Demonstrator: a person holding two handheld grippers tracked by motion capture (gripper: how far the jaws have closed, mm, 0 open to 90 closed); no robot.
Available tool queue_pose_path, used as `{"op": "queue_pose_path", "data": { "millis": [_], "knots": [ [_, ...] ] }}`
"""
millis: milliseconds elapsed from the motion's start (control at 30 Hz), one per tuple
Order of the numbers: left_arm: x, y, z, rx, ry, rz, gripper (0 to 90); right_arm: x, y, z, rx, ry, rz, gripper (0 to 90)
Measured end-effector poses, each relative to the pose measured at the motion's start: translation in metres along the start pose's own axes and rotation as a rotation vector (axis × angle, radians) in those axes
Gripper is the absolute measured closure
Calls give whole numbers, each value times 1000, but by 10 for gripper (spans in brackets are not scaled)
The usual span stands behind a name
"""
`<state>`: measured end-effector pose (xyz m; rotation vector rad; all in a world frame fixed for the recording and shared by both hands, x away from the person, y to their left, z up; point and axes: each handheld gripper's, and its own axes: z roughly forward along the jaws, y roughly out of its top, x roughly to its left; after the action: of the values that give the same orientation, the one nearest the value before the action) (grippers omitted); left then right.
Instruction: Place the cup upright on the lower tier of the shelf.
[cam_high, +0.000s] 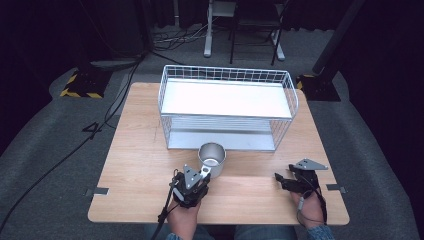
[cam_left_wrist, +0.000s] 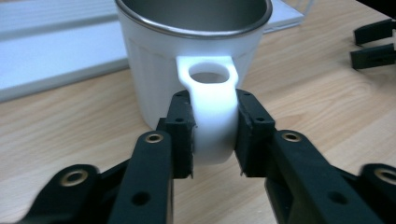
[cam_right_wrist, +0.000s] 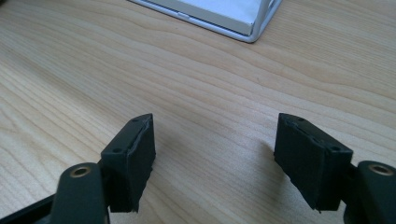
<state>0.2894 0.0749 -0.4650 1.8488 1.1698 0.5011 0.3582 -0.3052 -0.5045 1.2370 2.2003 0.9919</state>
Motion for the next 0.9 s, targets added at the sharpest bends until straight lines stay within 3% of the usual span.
{"op": "queue_pose_path", "data": {
  "millis": [467,900],
  "knots": [
    [7,11,-11,-41,-10,19,715,0,0,0,-1,-1,-3,292],
    [15,39,-9,-92,-36,29,715,2,-1,-1,-3,-10,-13,290]
  ]
}}
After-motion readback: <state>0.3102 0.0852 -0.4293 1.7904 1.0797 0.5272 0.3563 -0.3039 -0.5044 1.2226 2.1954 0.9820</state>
